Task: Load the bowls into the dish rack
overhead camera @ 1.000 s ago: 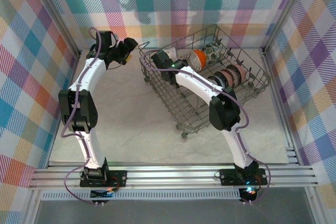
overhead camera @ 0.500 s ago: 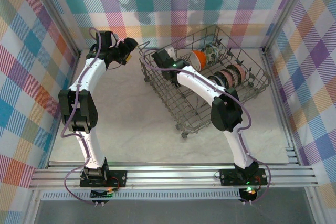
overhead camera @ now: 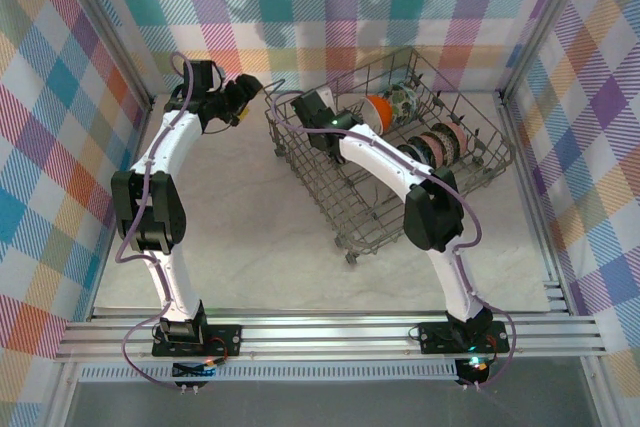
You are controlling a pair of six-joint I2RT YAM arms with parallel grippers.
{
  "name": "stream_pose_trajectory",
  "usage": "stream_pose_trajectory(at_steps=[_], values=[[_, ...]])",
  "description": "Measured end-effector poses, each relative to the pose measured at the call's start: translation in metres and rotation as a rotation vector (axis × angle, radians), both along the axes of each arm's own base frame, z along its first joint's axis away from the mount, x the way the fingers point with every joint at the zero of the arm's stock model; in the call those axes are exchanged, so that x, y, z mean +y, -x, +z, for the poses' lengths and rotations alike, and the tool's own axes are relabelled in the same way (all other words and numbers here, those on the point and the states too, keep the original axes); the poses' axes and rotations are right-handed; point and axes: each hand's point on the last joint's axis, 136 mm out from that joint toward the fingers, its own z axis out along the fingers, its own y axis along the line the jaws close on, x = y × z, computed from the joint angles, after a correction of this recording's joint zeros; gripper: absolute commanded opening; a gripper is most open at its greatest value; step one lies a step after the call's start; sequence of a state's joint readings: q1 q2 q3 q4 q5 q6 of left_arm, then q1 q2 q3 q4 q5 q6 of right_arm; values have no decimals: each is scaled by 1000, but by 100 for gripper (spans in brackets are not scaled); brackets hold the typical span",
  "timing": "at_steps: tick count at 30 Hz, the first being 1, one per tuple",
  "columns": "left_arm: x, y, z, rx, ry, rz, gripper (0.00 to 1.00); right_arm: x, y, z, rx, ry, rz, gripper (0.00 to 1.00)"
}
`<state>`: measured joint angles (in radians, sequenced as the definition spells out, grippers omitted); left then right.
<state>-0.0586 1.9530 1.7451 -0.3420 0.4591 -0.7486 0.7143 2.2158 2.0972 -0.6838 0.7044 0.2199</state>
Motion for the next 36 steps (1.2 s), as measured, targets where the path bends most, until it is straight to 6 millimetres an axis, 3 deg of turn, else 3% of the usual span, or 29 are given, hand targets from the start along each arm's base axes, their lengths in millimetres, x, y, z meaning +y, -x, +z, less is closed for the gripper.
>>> stream_pose_trajectory(at_steps=[5,13,16,20,27,32,36], values=[[0,12,7,1,-66,0,79,-15,-9,21,-40,13,-29,77],[-17,41,54,-89,-181,-2,82,-58,-16,74,-112,-5,-76,81],[-31,57,70,-116,-218,-9,82,-75,-13,98,-141,-21,-87,81],[-58,84,73,-99,-274,-47,82,-95,1,123,-159,-49,-93,81],[-96,143,40,8,-378,-132,80,-136,45,120,-110,-59,-98,81],[-112,166,23,58,-443,-166,76,-157,71,104,-73,-60,-109,81],[-113,174,18,79,-471,-165,70,-172,87,100,-68,-69,-123,82]])
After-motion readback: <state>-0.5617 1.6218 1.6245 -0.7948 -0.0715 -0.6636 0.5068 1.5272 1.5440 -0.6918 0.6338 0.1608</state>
